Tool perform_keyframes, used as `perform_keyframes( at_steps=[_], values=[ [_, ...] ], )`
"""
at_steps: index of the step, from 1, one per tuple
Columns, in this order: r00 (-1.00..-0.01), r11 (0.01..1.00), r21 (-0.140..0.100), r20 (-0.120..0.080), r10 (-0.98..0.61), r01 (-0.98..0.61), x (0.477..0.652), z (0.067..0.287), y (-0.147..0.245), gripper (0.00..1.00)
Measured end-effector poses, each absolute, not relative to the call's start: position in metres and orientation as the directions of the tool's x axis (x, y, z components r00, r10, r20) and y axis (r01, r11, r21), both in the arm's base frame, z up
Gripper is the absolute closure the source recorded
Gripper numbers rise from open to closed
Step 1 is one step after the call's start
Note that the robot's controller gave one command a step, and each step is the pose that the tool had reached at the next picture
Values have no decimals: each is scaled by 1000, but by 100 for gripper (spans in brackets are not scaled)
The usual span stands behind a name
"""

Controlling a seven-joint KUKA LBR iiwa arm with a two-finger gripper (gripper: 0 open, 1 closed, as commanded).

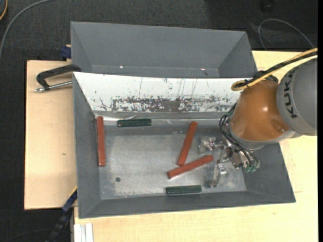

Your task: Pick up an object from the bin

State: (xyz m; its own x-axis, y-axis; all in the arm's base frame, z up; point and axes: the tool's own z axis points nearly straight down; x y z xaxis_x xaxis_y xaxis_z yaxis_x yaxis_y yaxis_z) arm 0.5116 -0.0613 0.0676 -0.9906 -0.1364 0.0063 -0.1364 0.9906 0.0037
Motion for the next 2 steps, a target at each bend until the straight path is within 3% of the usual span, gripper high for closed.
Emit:
perform_keyframes(
  at_steps=[1, 2],
  values=[
    [-991, 991, 0, -1, -136, -136, 514, 70, -63, 100],
    [-989, 989, -2, -7, -145, -145, 538, 214, -95, 100]
  ],
)
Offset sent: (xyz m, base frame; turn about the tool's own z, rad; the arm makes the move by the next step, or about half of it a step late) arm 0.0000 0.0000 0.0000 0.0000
